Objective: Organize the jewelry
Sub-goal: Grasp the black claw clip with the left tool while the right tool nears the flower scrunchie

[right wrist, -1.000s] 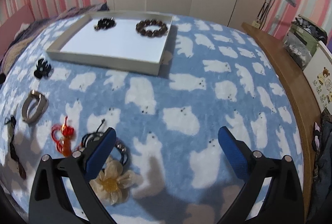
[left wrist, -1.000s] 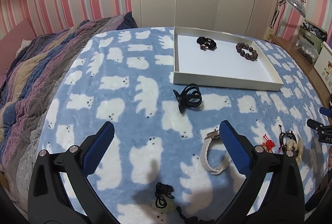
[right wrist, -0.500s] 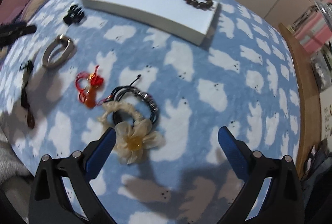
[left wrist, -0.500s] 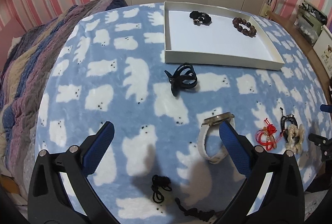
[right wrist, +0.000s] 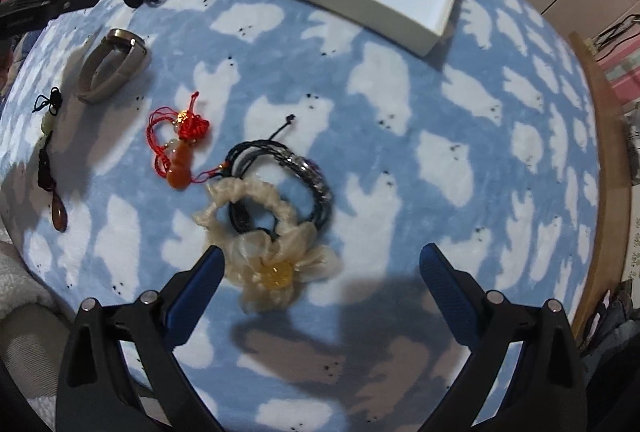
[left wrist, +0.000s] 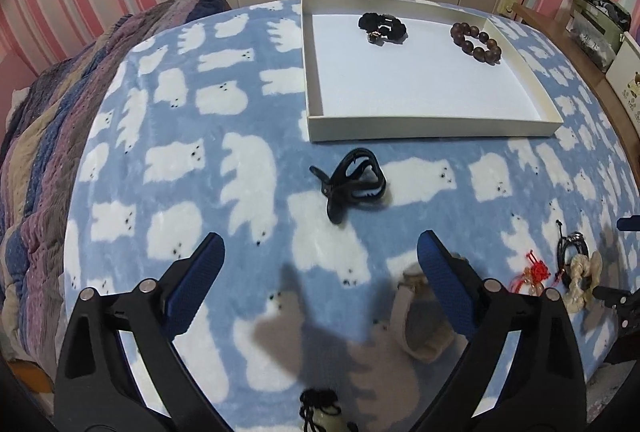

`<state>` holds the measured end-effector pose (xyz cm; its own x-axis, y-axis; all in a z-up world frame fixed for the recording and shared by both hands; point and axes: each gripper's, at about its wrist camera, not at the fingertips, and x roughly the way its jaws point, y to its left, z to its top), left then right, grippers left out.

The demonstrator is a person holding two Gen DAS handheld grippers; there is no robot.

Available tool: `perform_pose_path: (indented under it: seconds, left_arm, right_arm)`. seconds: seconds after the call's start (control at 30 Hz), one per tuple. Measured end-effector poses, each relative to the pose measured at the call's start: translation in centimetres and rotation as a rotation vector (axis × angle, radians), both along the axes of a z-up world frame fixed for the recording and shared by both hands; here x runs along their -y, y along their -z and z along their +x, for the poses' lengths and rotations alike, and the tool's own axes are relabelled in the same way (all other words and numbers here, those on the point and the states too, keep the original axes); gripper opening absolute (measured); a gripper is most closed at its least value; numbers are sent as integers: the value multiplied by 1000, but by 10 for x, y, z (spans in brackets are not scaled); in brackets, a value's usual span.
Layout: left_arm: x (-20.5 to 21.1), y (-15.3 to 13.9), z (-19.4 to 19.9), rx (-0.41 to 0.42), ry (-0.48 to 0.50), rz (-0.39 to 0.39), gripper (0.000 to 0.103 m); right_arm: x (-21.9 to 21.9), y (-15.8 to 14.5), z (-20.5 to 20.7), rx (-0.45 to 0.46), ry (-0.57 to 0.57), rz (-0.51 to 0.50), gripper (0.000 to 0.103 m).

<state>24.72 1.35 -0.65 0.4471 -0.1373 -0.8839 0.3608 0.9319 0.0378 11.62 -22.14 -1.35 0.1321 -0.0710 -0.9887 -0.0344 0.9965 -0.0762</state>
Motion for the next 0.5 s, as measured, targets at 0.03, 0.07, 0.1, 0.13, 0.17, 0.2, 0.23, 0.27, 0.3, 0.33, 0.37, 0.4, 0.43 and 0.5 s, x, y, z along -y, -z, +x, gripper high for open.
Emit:
perform_pose_path:
  seconds: [0.03,0.07,0.1,0.13,0.17,0.2,0.23,0.27,0.3,0.33,0.37,0.4,0.43,0.5]
  left_arm:
    - [2,2,4,-5,3,6,94]
    - [3,4,7,-10,8,10,93]
    - [5,6,10,-15,13,15,93]
    - [7,9,13,-21,19,19,93]
    - [8,11,16,-24,22,22,93]
    - [9,13,18,-27,24,24,93]
    - [10,14,21,-32,28,25,93]
    - [12,16,23,-35,32,26,93]
    - [12,17,25,-36,35,28,92]
    - [13,19,27,-39,40,31,91]
    - [14,19,29,-40,44,33,90]
    - [15,21,31,-42,48,36,90]
    - [16,22,32,-43,50,36,90]
    - [17,24,35,-48,57,34,90]
  right_arm:
    - [-1,3,3,-12,-6,-2,93]
    - [-2,7,5,-34,-14,0,86]
    - [-2,10,8,-48,-19,5,81]
    - [-3,13,9,-60,-24,8,80]
    - [-4,16,12,-70,-30,4,80]
    - [-5,20,14,-85,-40,-8,74]
    - [-5,23,16,-95,-46,-10,70]
    - [-5,26,18,-106,-50,-4,62]
    - [-5,28,19,-122,-52,20,56]
    - [-5,29,21,-128,-57,26,54]
    - [-6,29,22,-133,-67,27,47]
    - [-8,30,22,-141,-79,32,39]
    - [-10,30,22,-146,-85,40,36]
    - [-13,30,25,-147,-90,42,32]
